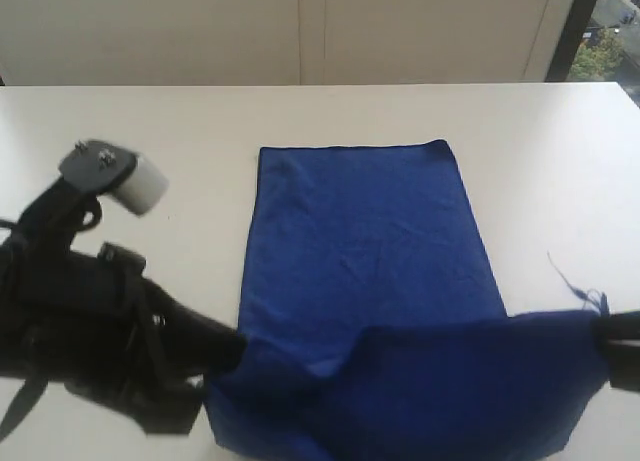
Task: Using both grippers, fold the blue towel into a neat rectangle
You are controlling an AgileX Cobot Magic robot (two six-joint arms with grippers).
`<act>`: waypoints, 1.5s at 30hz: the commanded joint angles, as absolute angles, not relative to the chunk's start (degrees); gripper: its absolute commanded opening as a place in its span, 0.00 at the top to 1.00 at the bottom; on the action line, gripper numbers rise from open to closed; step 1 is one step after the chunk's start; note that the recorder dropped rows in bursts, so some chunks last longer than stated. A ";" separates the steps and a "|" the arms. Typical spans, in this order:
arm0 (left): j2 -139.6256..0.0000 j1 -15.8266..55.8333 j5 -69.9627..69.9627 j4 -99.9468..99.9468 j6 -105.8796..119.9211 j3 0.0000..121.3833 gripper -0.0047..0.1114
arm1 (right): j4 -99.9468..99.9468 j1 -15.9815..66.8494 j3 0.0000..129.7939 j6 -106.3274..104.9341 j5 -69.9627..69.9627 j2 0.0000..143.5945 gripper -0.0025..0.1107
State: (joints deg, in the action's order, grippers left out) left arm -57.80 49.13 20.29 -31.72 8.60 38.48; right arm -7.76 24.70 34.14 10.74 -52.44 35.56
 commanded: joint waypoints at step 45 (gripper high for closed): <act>-85.74 35.55 7.97 -26.48 21.14 64.65 0.96 | 31.82 25.13 57.77 30.24 -29.45 76.12 0.98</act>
